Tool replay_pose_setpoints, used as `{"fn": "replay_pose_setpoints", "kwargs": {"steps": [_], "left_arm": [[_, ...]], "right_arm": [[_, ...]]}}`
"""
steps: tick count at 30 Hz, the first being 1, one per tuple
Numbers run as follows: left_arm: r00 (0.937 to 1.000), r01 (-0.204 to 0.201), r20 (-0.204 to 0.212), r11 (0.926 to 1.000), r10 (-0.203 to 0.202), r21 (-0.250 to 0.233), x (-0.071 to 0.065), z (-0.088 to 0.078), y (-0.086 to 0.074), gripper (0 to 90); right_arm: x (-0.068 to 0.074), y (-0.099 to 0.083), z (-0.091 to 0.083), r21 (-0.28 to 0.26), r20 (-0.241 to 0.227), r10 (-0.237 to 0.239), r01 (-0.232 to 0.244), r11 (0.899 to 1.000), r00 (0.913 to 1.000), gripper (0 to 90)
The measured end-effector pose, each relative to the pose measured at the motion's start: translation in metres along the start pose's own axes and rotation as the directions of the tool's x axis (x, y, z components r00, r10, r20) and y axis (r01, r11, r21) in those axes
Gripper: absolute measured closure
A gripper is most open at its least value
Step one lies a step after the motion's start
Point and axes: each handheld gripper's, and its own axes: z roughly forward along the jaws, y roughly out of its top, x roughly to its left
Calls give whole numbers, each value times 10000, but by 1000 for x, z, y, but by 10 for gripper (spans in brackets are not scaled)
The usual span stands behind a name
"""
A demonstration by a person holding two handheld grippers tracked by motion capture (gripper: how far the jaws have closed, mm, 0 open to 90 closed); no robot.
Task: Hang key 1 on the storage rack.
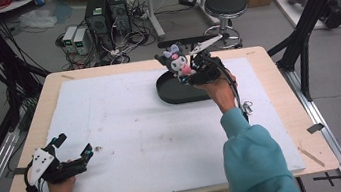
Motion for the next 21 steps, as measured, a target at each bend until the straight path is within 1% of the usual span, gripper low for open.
{"fn": "replay_pose_setpoints", "kwargs": {"steps": [10,16,21], "left_arm": [[10000,7,-13,10000,-7,-28,0,0,0,17],[10000,-6,-11,10000,6,-31,0,0,0,17],[10000,-5,-10,10000,5,-30,0,0,0,17]], "right_arm": [[-4,12,2,-137,18,82,-82,9999,10000,537],[-8,17,1,-231,81,255,-253,9994,9996,537],[-13,17,3,-291,71,451,-449,9986,9990,537]]}}
